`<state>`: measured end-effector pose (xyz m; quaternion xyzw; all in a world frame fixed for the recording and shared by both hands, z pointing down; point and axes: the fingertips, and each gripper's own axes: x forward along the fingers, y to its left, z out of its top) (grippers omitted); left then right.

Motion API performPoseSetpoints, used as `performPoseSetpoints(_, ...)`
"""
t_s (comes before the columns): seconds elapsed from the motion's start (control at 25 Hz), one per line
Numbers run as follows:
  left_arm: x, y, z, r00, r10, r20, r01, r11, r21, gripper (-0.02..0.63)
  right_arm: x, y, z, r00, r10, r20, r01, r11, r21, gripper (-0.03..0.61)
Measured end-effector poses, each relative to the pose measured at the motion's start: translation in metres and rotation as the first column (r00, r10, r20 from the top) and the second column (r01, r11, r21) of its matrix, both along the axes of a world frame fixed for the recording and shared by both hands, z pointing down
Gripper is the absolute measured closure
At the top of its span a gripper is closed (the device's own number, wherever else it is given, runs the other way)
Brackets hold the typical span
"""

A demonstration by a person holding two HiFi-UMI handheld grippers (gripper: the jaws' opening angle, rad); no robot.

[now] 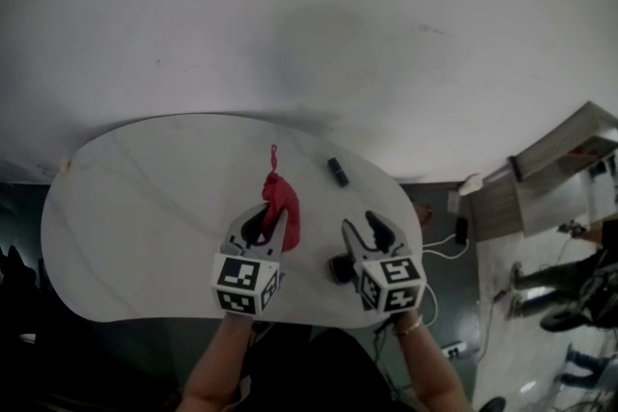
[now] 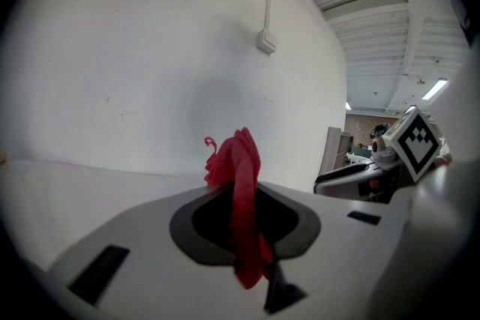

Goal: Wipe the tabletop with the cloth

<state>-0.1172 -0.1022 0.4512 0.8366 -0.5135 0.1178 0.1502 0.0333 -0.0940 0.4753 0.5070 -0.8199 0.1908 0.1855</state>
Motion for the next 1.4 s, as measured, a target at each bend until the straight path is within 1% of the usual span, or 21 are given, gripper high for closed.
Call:
performPoseSetpoints(0.32,0.006,-0.023,0.011,1.000,0.010,0.006,-0.010,1.000,-0.028,0.554,-0.004,-0.040,0.018,0.998,-0.021,-0.056,0.018,0.999,-0.047,0.407)
performPoseSetpoints(0.6,0.012,-0.039,0.021,1.000,-0.004,0.008,0.004,0.999,-0.052,0.554,-0.006,-0.082,0.048,0.989,-0.062,-0.132,0.051,0.995,-0.086,0.407)
performPoseSetpoints(0.76,0.015,-0.048,0.028,1.000,-0.009,0.006,0.010,0.997,-0.071,0.554,-0.007,-0.100,0.066,0.982,-0.083,-0.170,0.060,0.989,-0.137,0.407)
performPoseSetpoints(1.0,0.015,-0.057,0.035,1.000,-0.019,0.000,0.019,0.996,-0.088,0.554,-0.015,-0.112,0.086,0.970,-0.125,-0.209,0.081,0.975,-0.209,0.407)
performPoseSetpoints(1.24,0.013,-0.062,0.040,1.000,-0.027,-0.004,0.026,0.995,-0.101,0.554,-0.017,-0.119,0.099,0.952,-0.133,-0.274,0.069,0.971,-0.230,0.408)
performPoseSetpoints(1.4,0.010,-0.062,0.039,0.999,-0.034,0.001,0.034,0.994,-0.100,0.554,-0.020,-0.120,0.103,0.949,-0.153,-0.277,0.085,0.967,-0.240,0.424)
